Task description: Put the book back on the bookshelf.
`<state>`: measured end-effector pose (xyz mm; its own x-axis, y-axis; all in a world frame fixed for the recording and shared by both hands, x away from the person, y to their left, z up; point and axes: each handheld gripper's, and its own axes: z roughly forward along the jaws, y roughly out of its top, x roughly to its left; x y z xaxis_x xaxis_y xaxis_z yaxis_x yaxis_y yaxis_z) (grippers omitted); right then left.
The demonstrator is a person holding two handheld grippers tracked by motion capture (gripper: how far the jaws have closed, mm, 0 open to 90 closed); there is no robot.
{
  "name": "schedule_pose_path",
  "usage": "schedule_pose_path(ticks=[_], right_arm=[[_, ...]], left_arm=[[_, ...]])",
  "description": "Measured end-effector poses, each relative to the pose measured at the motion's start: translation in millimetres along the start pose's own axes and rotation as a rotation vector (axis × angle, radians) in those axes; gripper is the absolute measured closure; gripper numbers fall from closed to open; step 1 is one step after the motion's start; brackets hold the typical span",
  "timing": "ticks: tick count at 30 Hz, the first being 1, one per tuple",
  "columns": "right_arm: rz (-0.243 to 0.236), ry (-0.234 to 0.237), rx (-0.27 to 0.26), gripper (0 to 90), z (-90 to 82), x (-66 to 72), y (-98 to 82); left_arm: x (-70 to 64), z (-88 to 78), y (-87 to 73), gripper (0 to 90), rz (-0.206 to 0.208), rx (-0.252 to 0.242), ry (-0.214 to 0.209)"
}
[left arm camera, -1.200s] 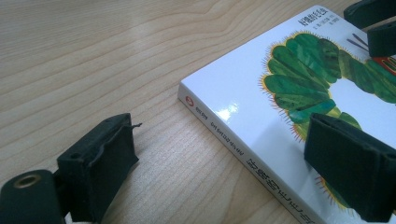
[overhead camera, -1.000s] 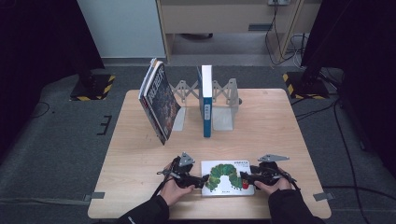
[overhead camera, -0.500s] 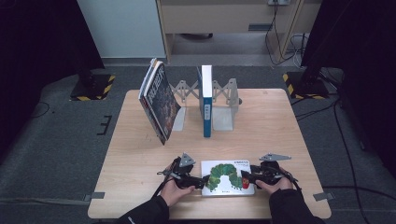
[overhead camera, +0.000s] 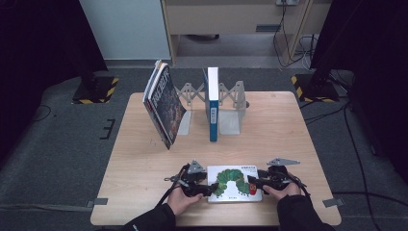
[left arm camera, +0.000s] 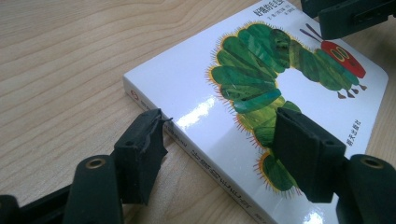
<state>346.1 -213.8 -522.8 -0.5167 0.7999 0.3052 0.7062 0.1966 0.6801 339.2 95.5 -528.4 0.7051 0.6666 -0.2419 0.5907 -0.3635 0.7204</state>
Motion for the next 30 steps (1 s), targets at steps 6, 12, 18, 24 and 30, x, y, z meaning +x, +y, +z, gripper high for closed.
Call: schedule_pose_path(ticks=[6, 12, 18, 24, 30], right_arm=[[0.004, 0.009, -0.002, 40.9, 0.7, -1.7, 1.3], [0.002, 0.011, -0.011, 40.2, 5.7, -2.0, 7.1], [0.017, 0.012, -0.014, 42.8, 7.6, -4.2, 7.5], [0.030, 0.028, -0.021, 41.3, 4.7, -3.5, 2.6], [0.044, 0.048, -0.046, 40.8, 0.2, -3.4, 1.9]], left_arm=[[-0.5, 0.4, 1.6, 32.3, 0.018, 0.003, 0.011], [2.2, 0.5, 4.6, 32.2, 0.034, -0.001, 0.034], [0.6, -1.9, 4.0, 33.8, 0.029, 0.011, 0.033], [0.6, -3.9, 1.0, 30.8, 0.014, 0.018, 0.033], [1.9, -2.8, 0.5, 29.5, 0.003, 0.016, 0.024]])
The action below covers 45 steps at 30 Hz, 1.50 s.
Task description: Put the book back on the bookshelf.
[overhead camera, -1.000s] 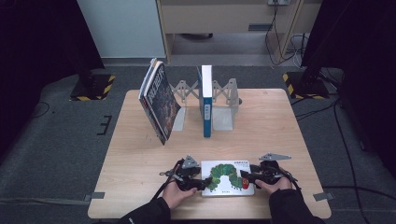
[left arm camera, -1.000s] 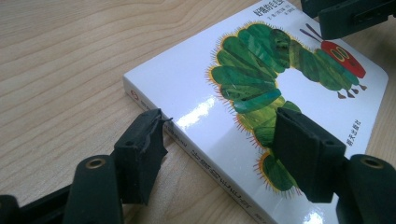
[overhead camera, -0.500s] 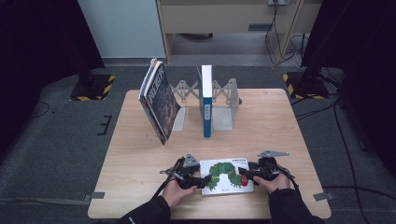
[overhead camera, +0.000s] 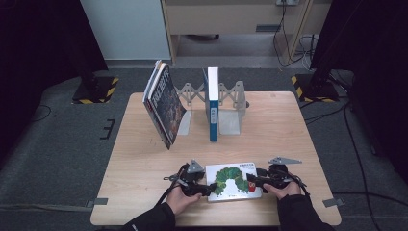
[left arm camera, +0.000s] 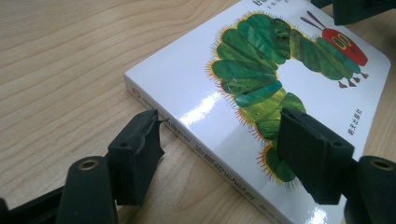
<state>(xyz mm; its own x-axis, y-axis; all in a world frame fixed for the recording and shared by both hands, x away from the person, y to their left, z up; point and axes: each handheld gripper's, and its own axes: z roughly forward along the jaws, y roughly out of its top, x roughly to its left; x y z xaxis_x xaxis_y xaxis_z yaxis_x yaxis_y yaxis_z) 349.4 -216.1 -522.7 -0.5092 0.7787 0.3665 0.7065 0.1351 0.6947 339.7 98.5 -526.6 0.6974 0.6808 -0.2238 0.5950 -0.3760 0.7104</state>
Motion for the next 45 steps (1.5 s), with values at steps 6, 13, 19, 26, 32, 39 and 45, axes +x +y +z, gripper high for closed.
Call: schedule_pose_path(ticks=[6, 13, 19, 26, 32, 39, 45], right_arm=[[-0.005, 0.011, -0.027, 40.8, -2.5, 0.6, 2.9], [0.004, 0.031, -0.071, 40.8, -7.6, 2.3, 7.0], [0.013, 0.044, -0.111, 40.0, -8.6, 3.9, 10.7], [0.023, 0.044, -0.140, 39.1, -7.8, 6.6, 13.6], [0.039, 0.044, -0.165, 38.2, -8.7, 8.6, 11.3], [0.085, 0.071, -0.146, 38.4, -11.1, 7.7, 6.1], [0.101, 0.084, -0.162, 38.9, -13.1, 8.1, 5.5]], left_arm=[[-0.3, 1.6, -0.3, 26.3, -0.005, -0.002, -0.013], [1.6, 0.7, 0.5, 25.1, -0.018, -0.004, -0.025], [2.1, 0.2, 0.8, 23.9, -0.015, -0.010, -0.025], [2.1, 0.7, 0.8, 20.0, -0.017, -0.011, -0.026], [2.4, 1.3, 0.2, 18.6, -0.013, -0.010, -0.026], [4.1, 2.7, -1.1, 15.2, -0.026, -0.012, -0.029], [4.9, 2.7, -1.1, 15.0, -0.029, -0.015, -0.034]])
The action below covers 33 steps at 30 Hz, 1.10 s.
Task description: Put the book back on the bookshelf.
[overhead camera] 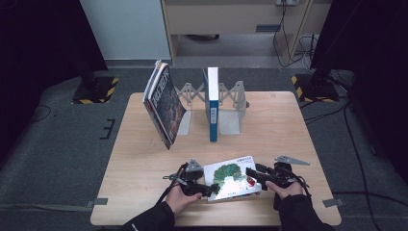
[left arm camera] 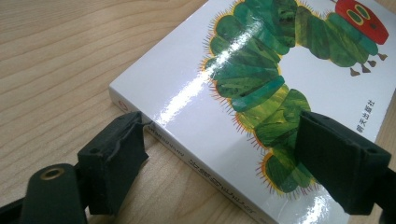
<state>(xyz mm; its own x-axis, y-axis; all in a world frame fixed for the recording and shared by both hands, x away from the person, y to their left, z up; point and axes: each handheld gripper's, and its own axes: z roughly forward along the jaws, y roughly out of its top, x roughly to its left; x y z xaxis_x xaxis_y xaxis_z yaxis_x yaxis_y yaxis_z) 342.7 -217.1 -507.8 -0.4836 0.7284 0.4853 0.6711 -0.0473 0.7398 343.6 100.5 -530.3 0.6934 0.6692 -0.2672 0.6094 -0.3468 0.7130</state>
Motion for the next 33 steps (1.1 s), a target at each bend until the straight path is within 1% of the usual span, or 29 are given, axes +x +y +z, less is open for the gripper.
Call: schedule_pose_path(ticks=[1, 3, 7, 12, 14, 17, 19, 20, 21, 22, 26, 28, 30, 33], right_arm=[[0.006, -0.001, 0.010, 39.0, -0.1, 0.4, -1.0], [0.004, -0.003, 0.019, 39.1, -0.3, 0.0, -2.8], [0.009, 0.003, 0.031, 39.7, -1.1, -1.4, -4.4], [0.020, -0.006, 0.044, 40.0, -1.1, -1.4, -6.5], [0.023, -0.008, 0.058, 39.8, -1.0, -2.0, -7.9], [0.028, -0.012, 0.093, 39.7, -0.1, -3.4, -11.5], [0.024, -0.010, 0.091, 39.6, -0.6, -2.5, -10.6], [0.023, -0.002, 0.083, 39.9, -1.3, -2.5, -9.1], [0.034, 0.006, 0.072, 40.0, -1.6, -2.2, -7.9], [0.038, 0.011, 0.062, 40.2, -1.5, -2.3, -6.8], [0.021, 0.017, 0.035, 39.5, 0.8, -0.8, -1.7], [0.021, 0.014, 0.023, 39.2, 3.1, -0.5, 1.1], [0.012, 0.007, 0.022, 39.2, 6.4, -0.8, 4.3], [0.001, -0.011, 0.045, 39.6, 12.5, -3.9, 6.5]], left_arm=[[0.0, 0.1, 0.0, 14.9, 0.001, 0.000, 0.001], [-0.2, 0.1, -0.2, 14.9, 0.003, -0.001, 0.002], [-0.3, 0.4, -0.6, 14.7, 0.006, -0.005, 0.003], [-0.3, 0.6, -0.8, 14.4, 0.012, -0.006, 0.005], [-0.6, 0.9, -1.1, 14.1, 0.023, -0.006, 0.008], [-1.4, 1.3, -1.4, 13.6, 0.034, -0.006, 0.015], [-1.0, 1.3, -1.6, 13.3, 0.025, -0.010, 0.013], [-1.0, 1.3, -1.6, 13.0, 0.025, -0.010, 0.013], [0.7, 0.8, -1.7, 12.8, 0.009, -0.016, 0.003], [1.2, 0.7, -1.6, 12.6, 0.004, -0.017, 0.000], [2.4, 0.9, -0.9, 11.4, 0.000, -0.018, -0.005], [3.2, 1.2, 0.5, 10.7, 0.006, -0.013, -0.008], [3.3, 2.2, 1.3, 9.4, 0.016, -0.014, 0.000], [2.3, 2.9, 2.1, 9.3, 0.029, -0.011, 0.012]])
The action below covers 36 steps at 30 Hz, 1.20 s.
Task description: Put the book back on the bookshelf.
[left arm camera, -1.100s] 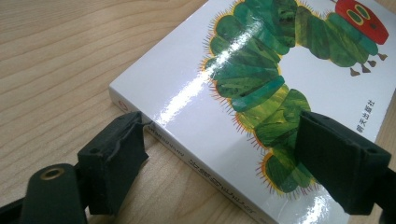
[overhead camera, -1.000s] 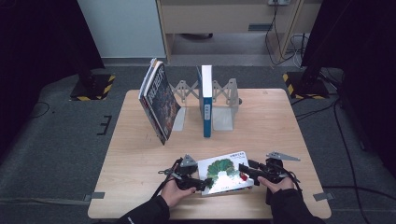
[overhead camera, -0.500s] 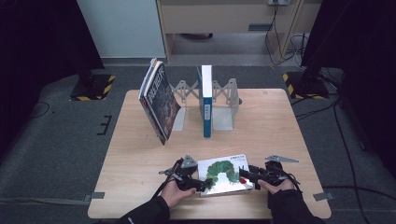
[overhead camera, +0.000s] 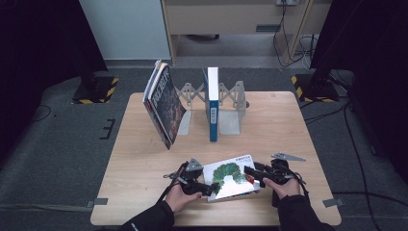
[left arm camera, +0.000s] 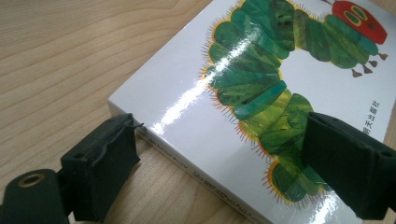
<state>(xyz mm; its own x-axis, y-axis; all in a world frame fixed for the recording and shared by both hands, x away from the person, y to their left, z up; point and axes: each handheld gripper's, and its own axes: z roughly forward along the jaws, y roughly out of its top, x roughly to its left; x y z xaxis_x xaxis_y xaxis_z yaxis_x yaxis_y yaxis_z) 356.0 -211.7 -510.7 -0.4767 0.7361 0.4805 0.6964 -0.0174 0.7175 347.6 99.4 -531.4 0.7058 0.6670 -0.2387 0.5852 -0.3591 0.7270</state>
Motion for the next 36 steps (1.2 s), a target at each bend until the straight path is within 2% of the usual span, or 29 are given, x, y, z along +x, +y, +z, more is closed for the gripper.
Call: schedule_pose_path(ticks=[4, 7, 12, 14, 15, 17, 18, 20, 22, 25, 30, 32, 36], right_arm=[[-0.030, -0.025, 0.038, 39.7, 4.3, -2.9, -2.7], [-0.055, -0.046, 0.068, 39.2, 4.6, -2.6, -5.5], [-0.090, -0.069, 0.113, 38.7, 3.6, 0.1, -12.8], [-0.101, -0.072, 0.111, 37.8, 4.1, 1.4, -15.0], [-0.093, -0.067, 0.112, 39.0, 4.1, 2.0, -15.0], [-0.058, -0.026, 0.115, 40.8, 5.6, 3.3, -15.1], [-0.075, -0.026, 0.119, 41.0, 7.1, 4.5, -14.9], [-0.101, -0.046, 0.111, 40.0, 5.8, 5.8, -12.0], [-0.087, -0.065, 0.089, 38.0, 3.1, 2.5, -9.9], [-0.083, -0.102, 0.113, 37.9, 2.8, -4.2, -12.6], [-0.074, -0.094, 0.124, 36.6, 5.6, -1.4, -13.8], [-0.059, -0.088, 0.119, 36.6, 5.3, -1.9, -13.3], [-0.059, -0.085, 0.113, 36.7, 5.7, -2.5, -10.4]], left_arm=[[-2.3, -1.0, 0.0, 10.6, 0.007, 0.006, 0.017], [-5.1, -4.0, -1.6, 14.9, 0.007, 0.037, 0.023], [-9.5, -7.3, -4.3, 15.7, 0.017, 0.054, 0.020], [-10.4, -6.5, -4.9, 15.9, 0.020, 0.047, 0.013], [-10.8, -6.4, -4.6, 15.8, 0.022, 0.049, 0.015], [-10.8, -6.1, -4.5, 15.8, 0.022, 0.049, 0.015], [-10.0, -5.6, -4.2, 16.0, 0.024, 0.046, 0.010], [-9.8, -4.8, -3.9, 16.2, 0.025, 0.042, 0.010], [-9.3, -3.4, -3.3, 16.2, 0.027, 0.035, 0.010], [-8.3, -1.5, -1.9, 16.2, 0.029, 0.033, 0.010], [-6.7, -0.4, -1.0, 16.2, 0.038, 0.029, 0.008], [-5.9, -0.1, -0.8, 16.2, 0.039, 0.027, 0.007], [-2.8, 0.6, 1.0, 16.4, 0.041, 0.027, 0.008]])
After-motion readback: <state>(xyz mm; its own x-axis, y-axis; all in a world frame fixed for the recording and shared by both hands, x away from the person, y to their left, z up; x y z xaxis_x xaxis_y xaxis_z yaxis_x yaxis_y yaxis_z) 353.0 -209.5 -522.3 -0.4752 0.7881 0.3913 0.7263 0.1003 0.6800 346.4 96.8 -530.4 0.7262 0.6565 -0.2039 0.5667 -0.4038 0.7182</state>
